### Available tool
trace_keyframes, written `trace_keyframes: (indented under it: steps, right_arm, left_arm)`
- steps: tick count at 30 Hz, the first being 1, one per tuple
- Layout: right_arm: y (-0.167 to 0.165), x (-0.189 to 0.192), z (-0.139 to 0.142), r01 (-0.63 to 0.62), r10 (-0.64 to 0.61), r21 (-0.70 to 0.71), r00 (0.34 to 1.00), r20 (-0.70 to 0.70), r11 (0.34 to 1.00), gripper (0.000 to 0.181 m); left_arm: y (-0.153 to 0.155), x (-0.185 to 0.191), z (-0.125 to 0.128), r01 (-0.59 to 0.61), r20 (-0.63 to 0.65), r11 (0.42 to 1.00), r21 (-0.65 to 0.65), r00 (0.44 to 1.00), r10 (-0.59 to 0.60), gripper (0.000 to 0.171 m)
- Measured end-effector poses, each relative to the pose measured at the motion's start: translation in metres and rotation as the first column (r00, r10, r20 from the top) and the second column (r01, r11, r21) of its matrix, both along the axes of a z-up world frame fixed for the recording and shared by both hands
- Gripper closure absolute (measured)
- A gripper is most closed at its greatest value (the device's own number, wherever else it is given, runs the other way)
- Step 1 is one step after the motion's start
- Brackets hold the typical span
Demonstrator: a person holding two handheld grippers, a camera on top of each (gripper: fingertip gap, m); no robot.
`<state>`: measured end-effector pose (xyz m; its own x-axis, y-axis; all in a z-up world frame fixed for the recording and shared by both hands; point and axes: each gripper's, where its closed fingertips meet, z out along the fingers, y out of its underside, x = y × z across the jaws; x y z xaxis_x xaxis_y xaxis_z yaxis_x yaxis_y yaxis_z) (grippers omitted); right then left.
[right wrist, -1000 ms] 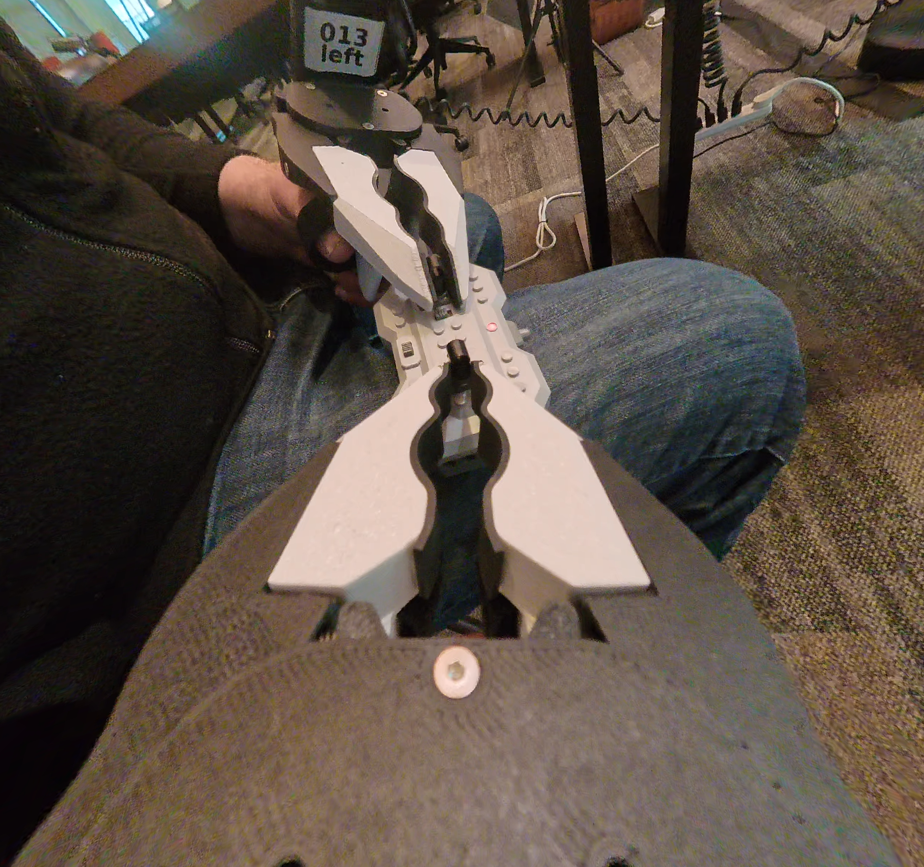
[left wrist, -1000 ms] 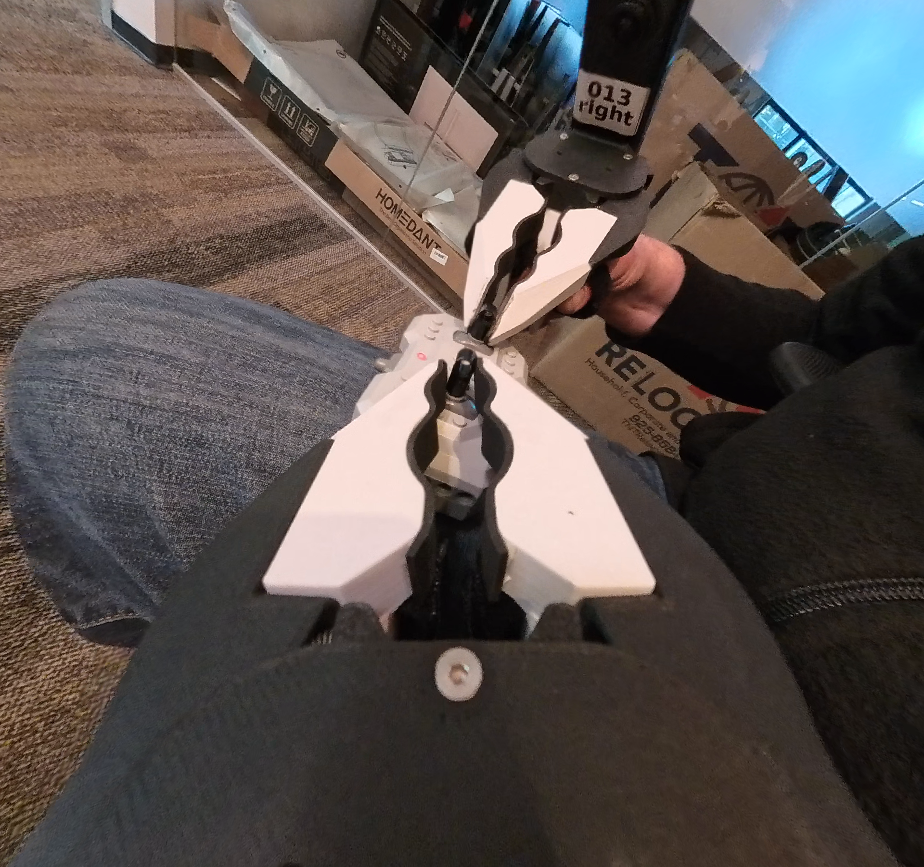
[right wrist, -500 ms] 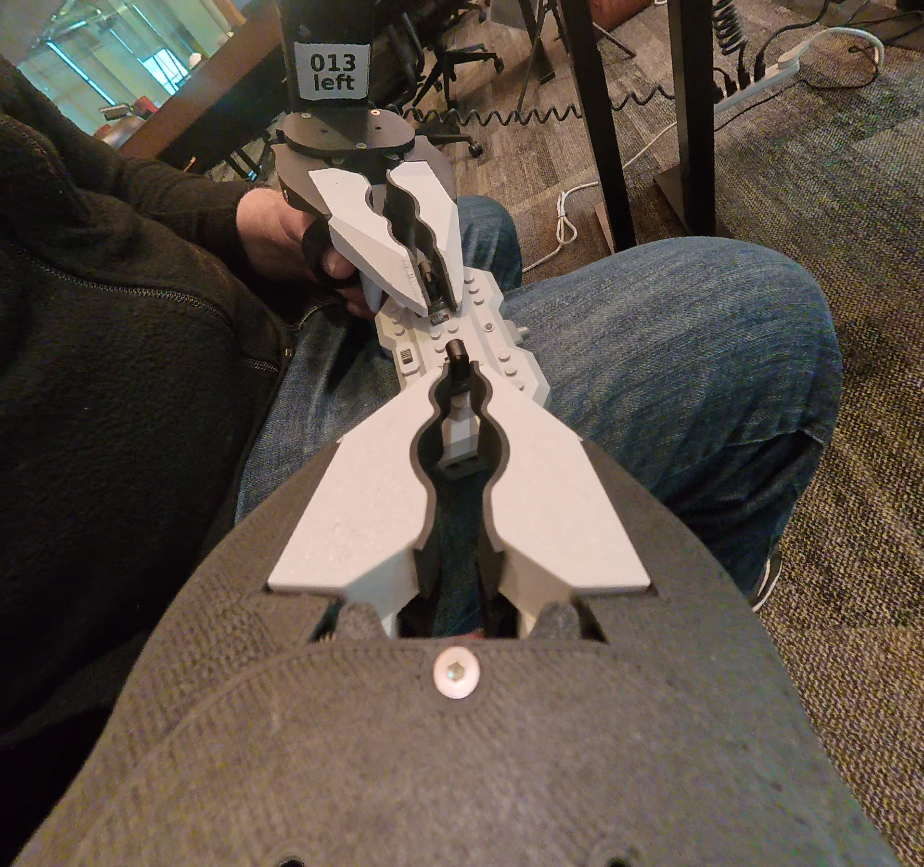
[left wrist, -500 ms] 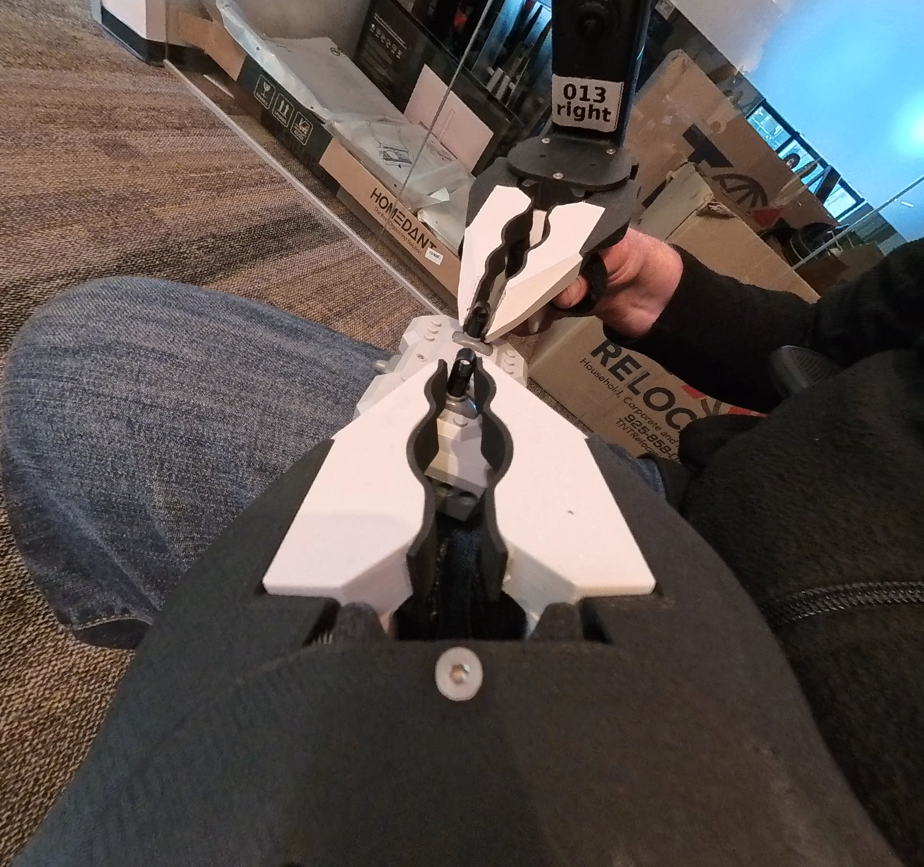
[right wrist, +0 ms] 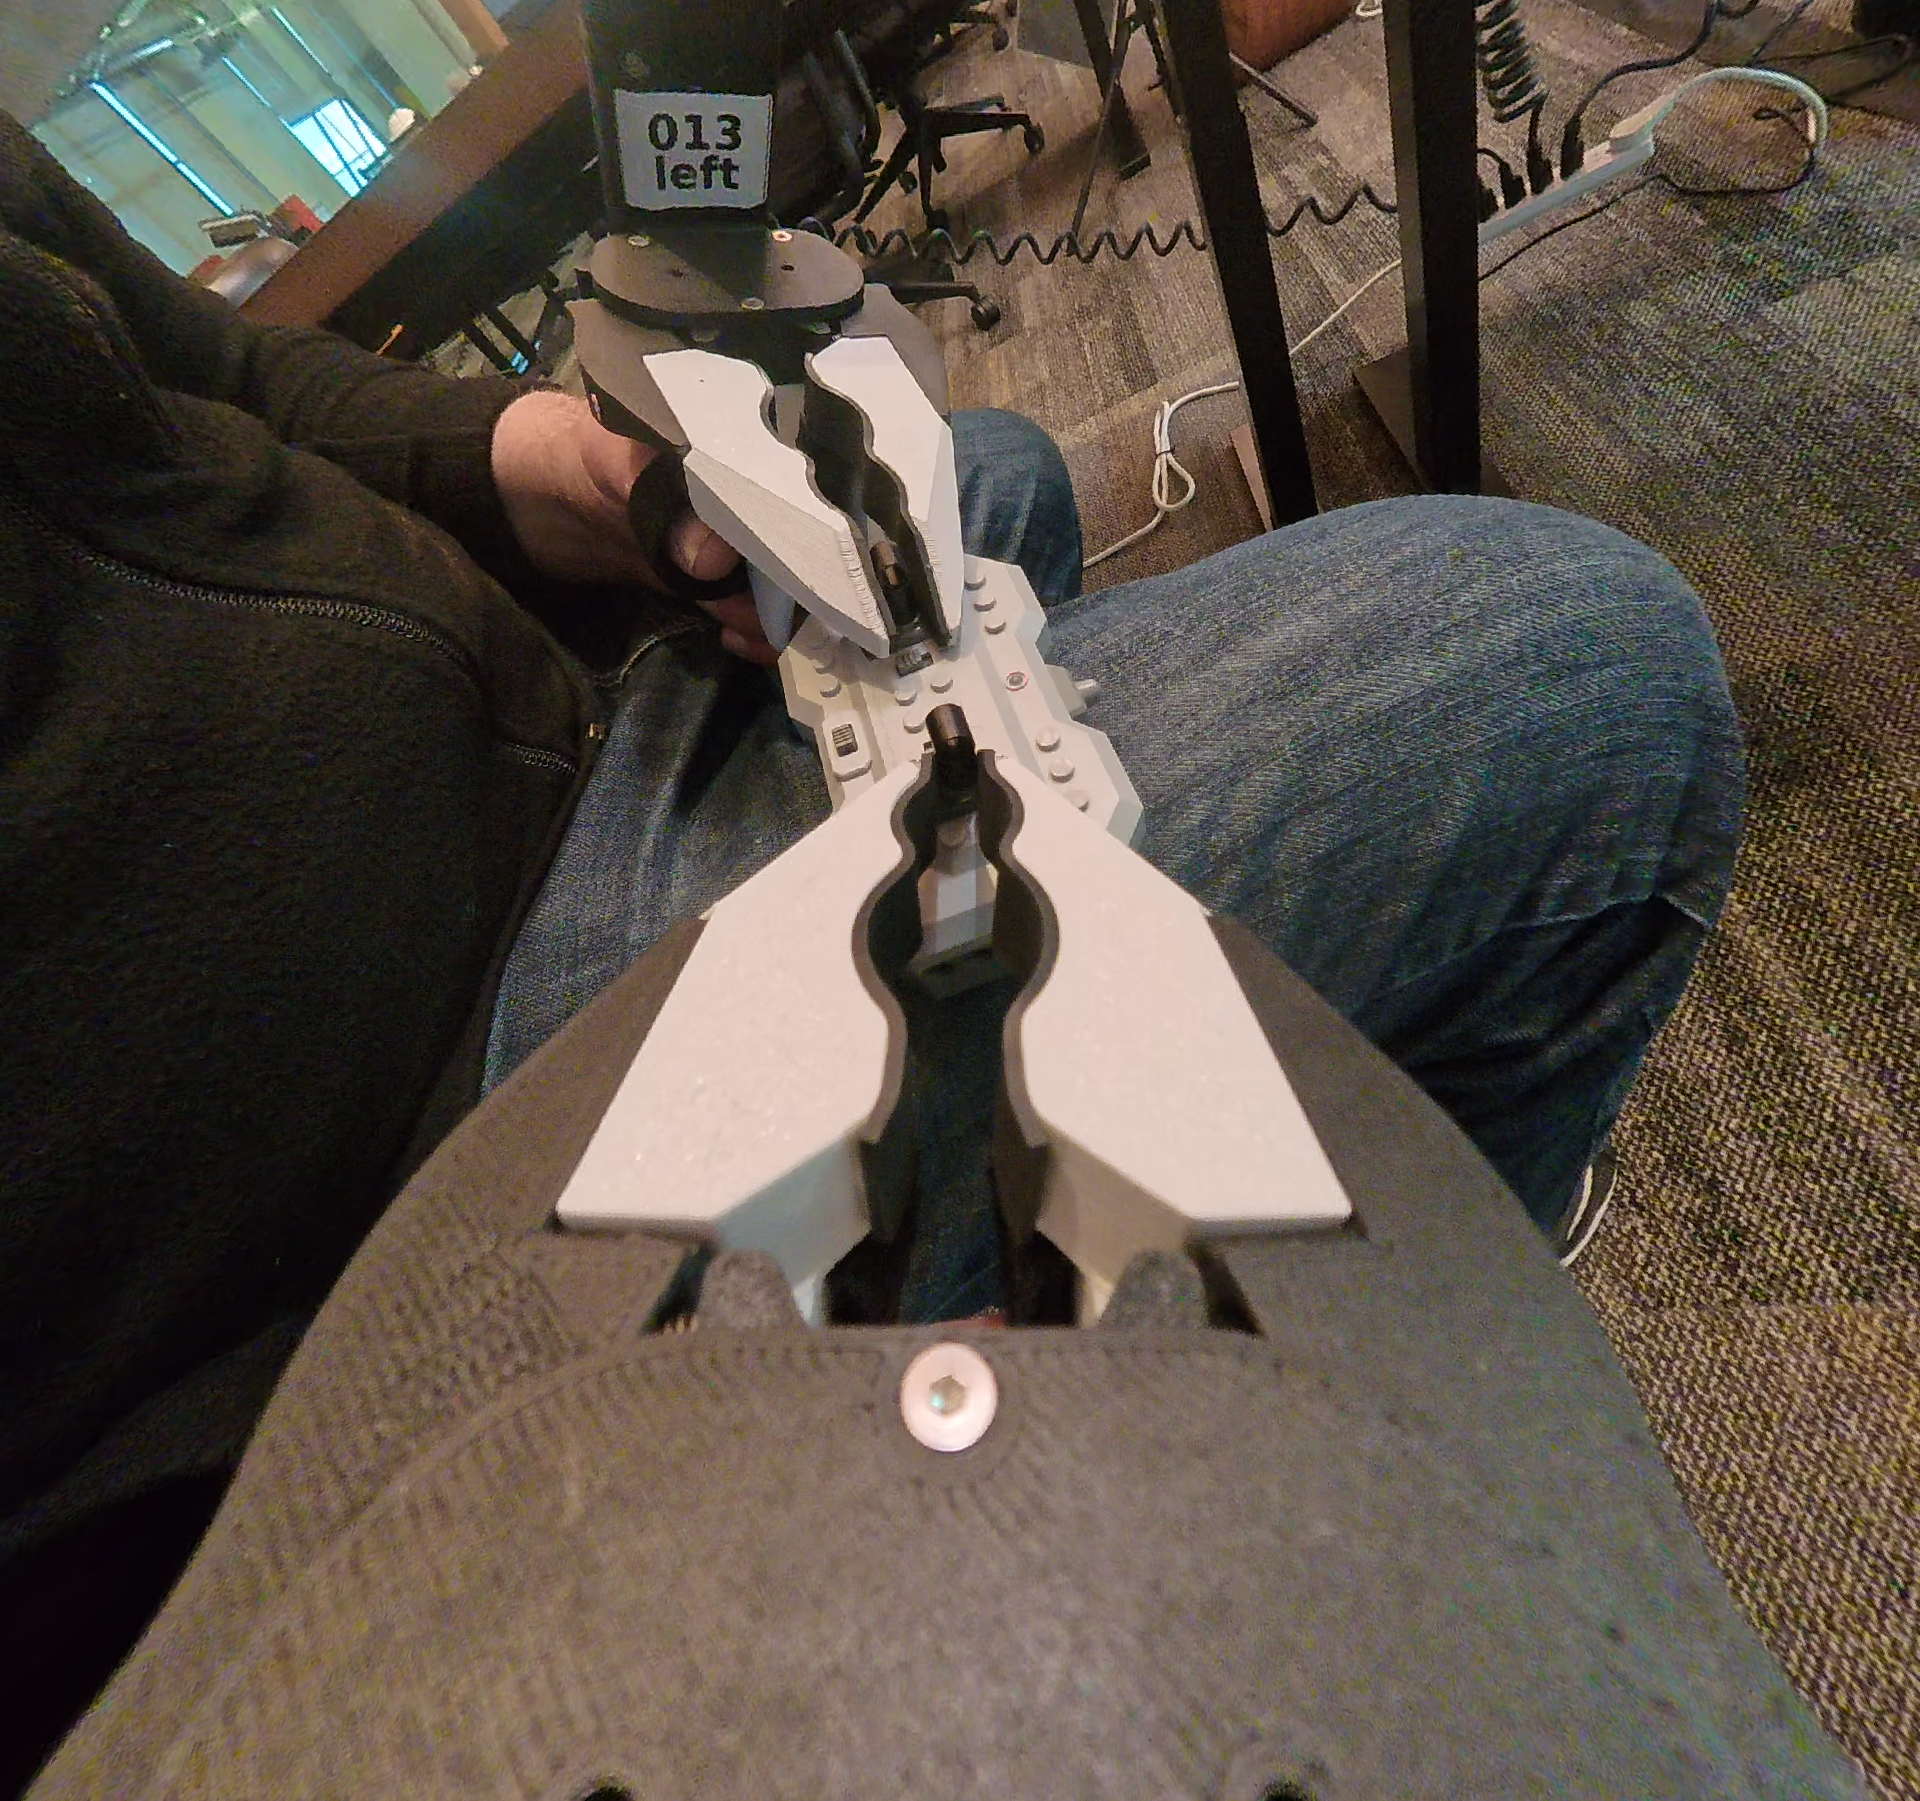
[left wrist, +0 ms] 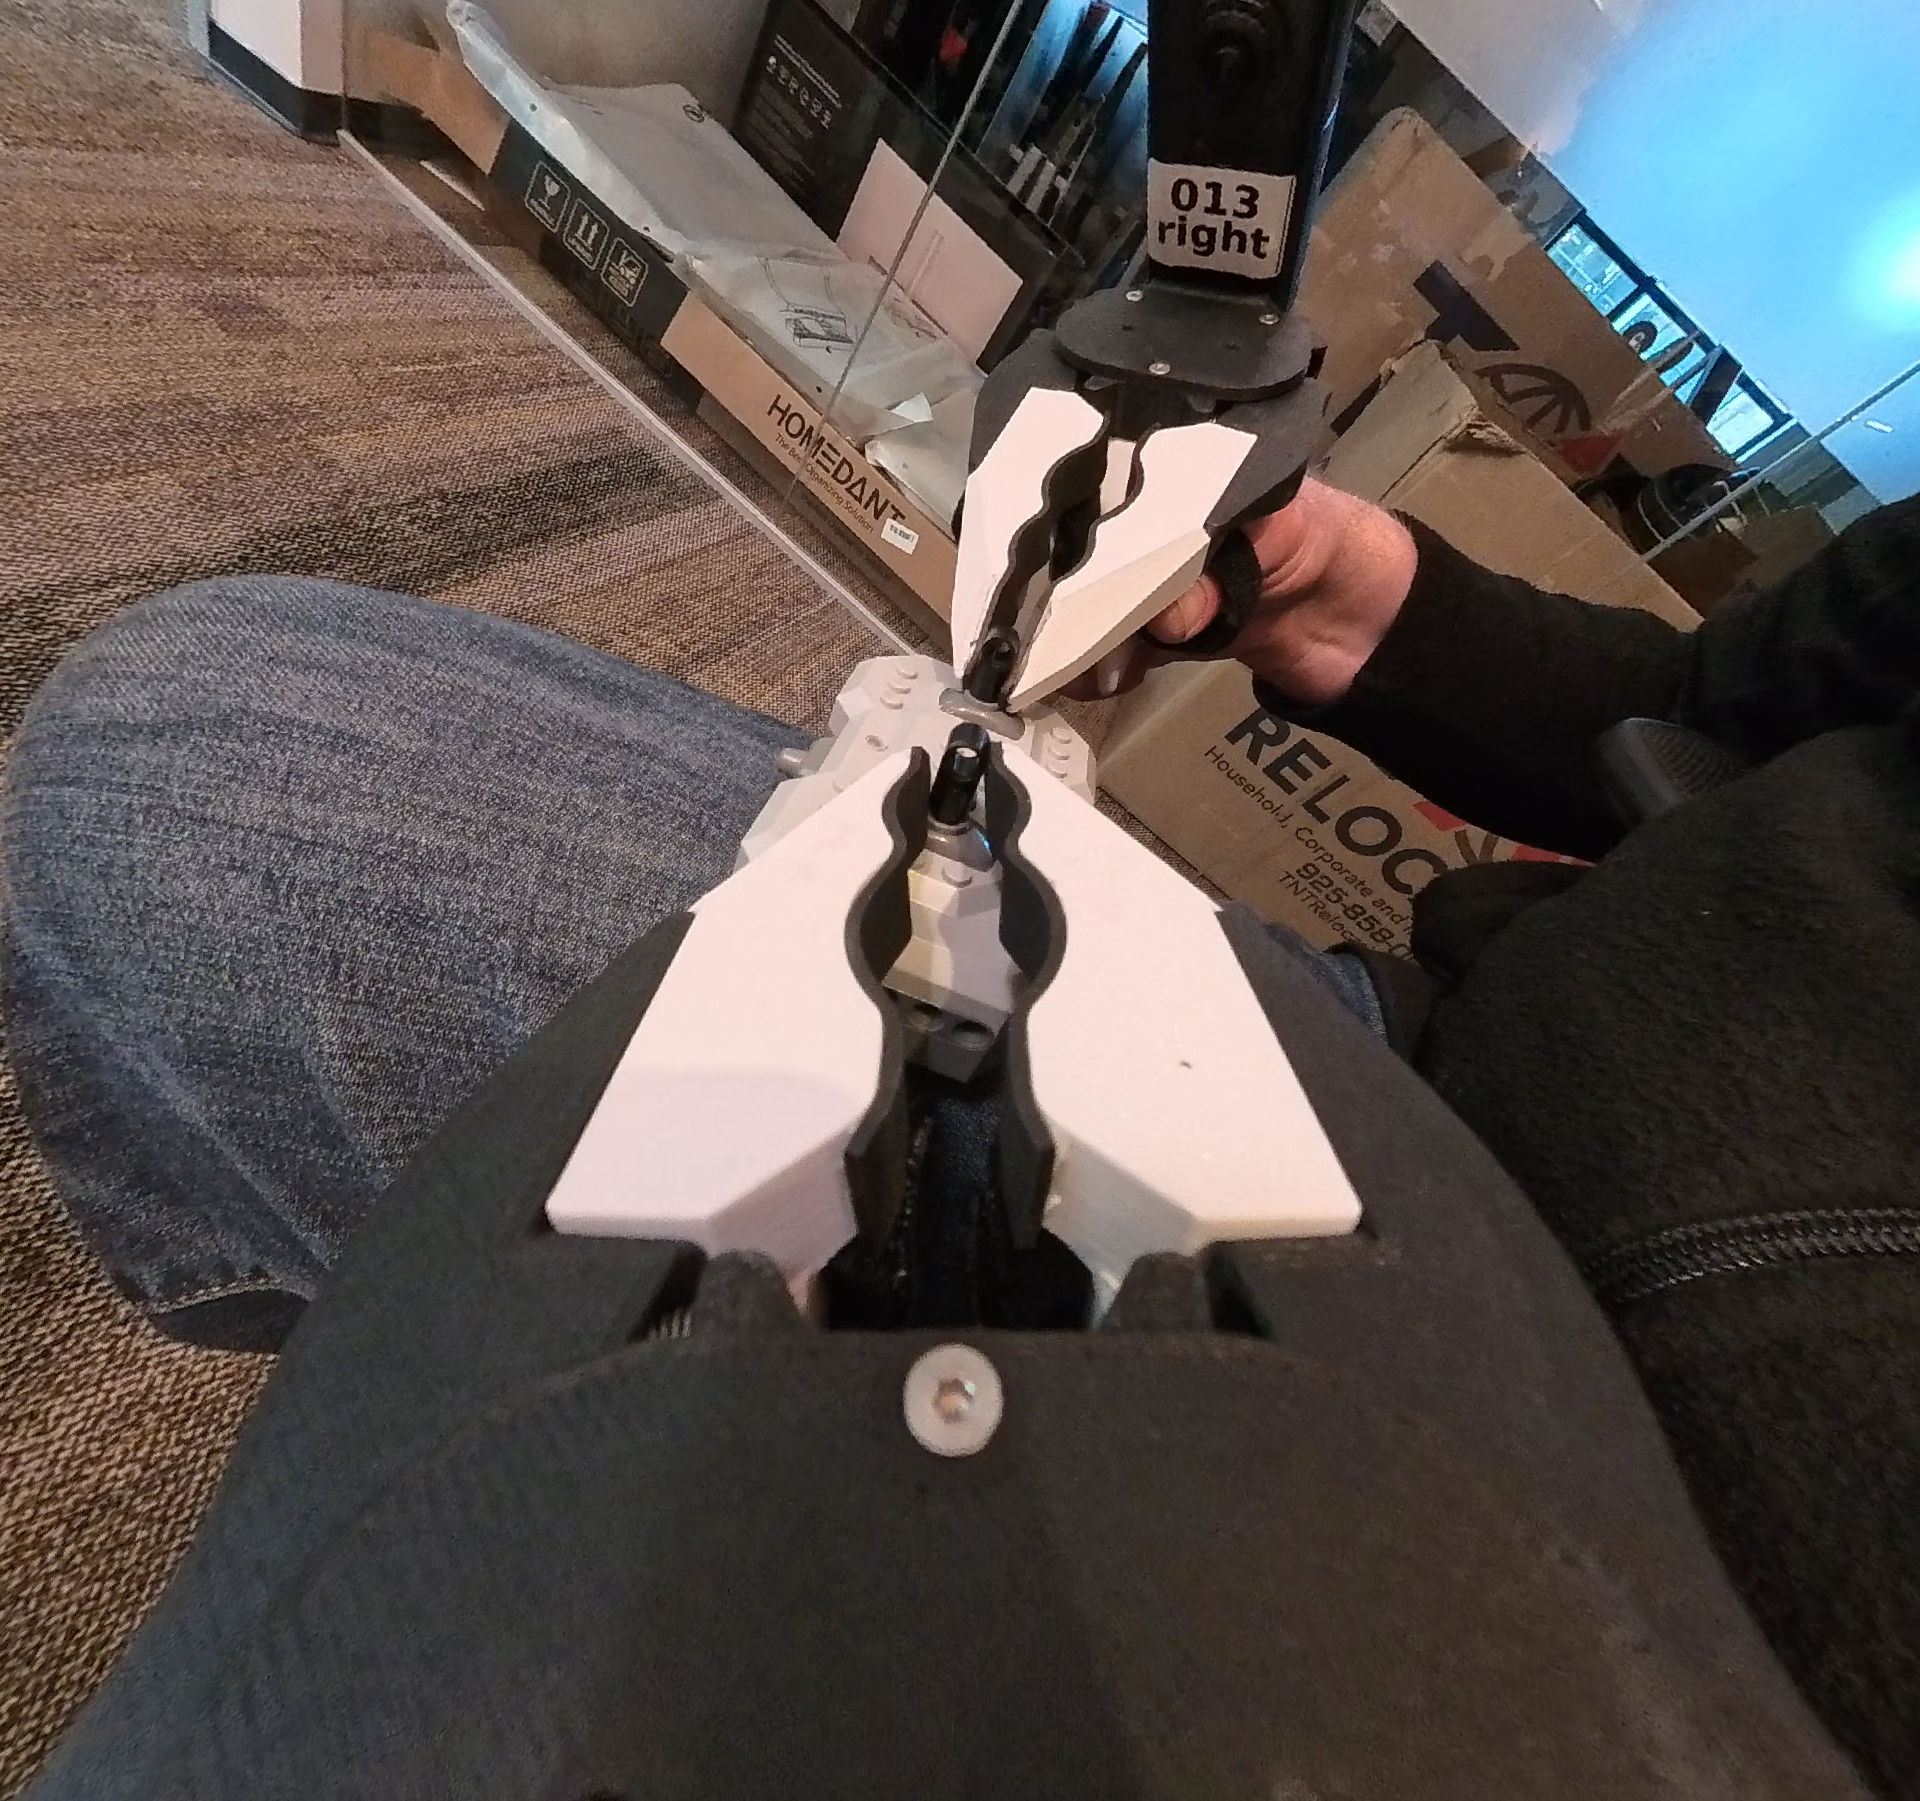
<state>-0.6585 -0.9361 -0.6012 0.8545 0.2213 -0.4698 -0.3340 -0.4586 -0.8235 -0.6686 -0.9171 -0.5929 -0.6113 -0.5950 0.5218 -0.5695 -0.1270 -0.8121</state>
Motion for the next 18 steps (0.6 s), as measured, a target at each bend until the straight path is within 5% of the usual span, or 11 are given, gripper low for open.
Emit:
trace_keyframes:
  steps: [15, 18]
  right_arm:
    - [-0.0008, 0.0007, -0.0005, -0.026, 0.025, -0.014, 1.000, -0.017, 1.000, 0.176]
    - [-0.0011, 0.0015, -0.0010, -0.038, 0.040, -0.032, 0.996, 0.084, 0.999, 0.176]
  left_arm:
    - [-0.0017, -0.0019, 0.0001, -0.001, 0.019, 0.999, 0.033, 1.000, 0.000, 0.163]
    - [-0.0050, -0.0054, 0.0007, 0.015, 0.040, 0.998, 0.056, 0.999, -0.017, 0.163]
